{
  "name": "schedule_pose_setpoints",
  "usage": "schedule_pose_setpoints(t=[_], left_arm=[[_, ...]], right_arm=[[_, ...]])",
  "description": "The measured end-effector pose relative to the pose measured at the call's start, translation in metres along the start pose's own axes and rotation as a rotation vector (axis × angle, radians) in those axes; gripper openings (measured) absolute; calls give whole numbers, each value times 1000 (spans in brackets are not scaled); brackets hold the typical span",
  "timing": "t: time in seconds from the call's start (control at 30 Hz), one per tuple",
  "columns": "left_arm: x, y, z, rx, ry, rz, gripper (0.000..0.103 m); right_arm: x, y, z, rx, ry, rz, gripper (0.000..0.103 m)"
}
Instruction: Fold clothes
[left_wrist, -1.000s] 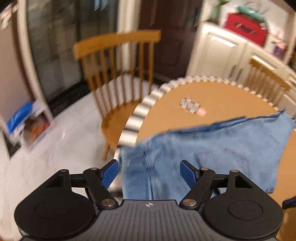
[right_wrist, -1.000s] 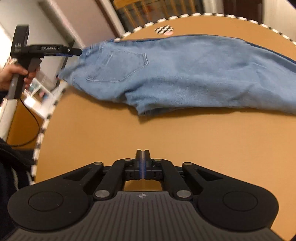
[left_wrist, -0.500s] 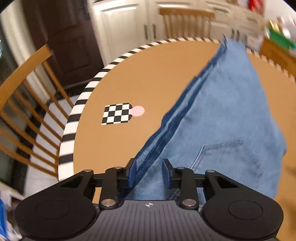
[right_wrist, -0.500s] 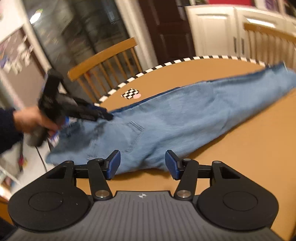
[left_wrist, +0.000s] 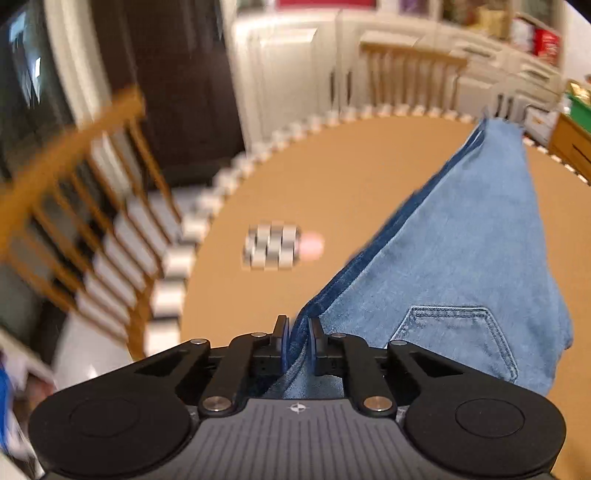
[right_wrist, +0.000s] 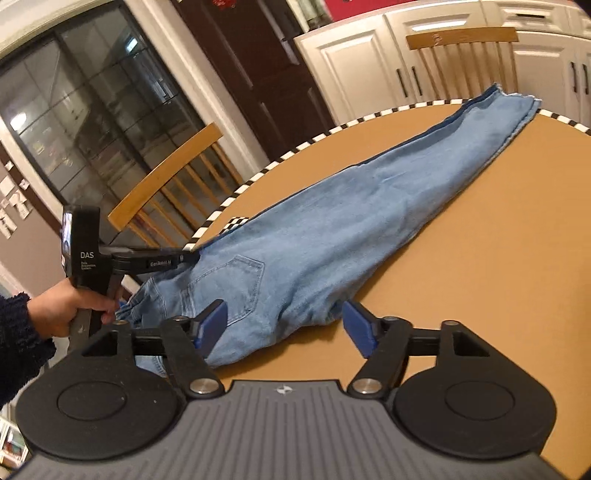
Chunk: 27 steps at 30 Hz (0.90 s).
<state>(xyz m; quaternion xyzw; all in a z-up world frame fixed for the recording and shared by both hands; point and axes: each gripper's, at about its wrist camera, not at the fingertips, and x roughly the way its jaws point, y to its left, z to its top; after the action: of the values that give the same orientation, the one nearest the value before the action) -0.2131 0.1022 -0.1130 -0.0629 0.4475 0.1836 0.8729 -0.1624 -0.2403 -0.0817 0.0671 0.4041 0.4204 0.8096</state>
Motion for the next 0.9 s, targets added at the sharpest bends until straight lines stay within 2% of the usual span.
schedule_pose_setpoints(t=[0.03, 0.07, 0.13, 0.2, 0.27, 0.33, 0.47, 0.53, 0.6, 0.7, 0.8, 0.9], left_arm=[[9, 3, -2, -25, 38, -14, 13], [10, -1, -3, 32, 22, -9, 14], [11, -7, -5, 144, -2, -12, 14], [10, 1, -8, 168, -16, -58, 17], [6, 13, -7, 140, -22, -112, 24], [-4, 25, -5, 96, -62, -192, 34], [-17, 24, 2, 127, -140, -304, 41], [-10, 16, 7, 126, -134, -377, 45], [1, 7, 13, 125, -115, -439, 45], [23, -8, 19, 134, -69, -424, 45], [45, -15, 22, 123, 15, -398, 45], [51, -21, 25, 147, 32, -386, 48]], right_arm=[[2, 2, 0, 6, -20, -26, 71], [5, 3, 1, 15, -54, -49, 68], [11, 2, 13, 51, -161, -83, 51], [21, 0, 31, 82, -236, -137, 11], [39, -3, 53, 107, -258, -242, 12], [58, -11, 73, 142, -285, -311, 16], [103, -44, 117, 269, -304, -448, 17], [119, -61, 135, 291, -290, -491, 17], [134, -81, 152, 294, -264, -532, 17], [160, -119, 183, 329, -204, -527, 16], [190, -156, 210, 376, -168, -520, 15], [220, -189, 227, 411, -133, -475, 15]])
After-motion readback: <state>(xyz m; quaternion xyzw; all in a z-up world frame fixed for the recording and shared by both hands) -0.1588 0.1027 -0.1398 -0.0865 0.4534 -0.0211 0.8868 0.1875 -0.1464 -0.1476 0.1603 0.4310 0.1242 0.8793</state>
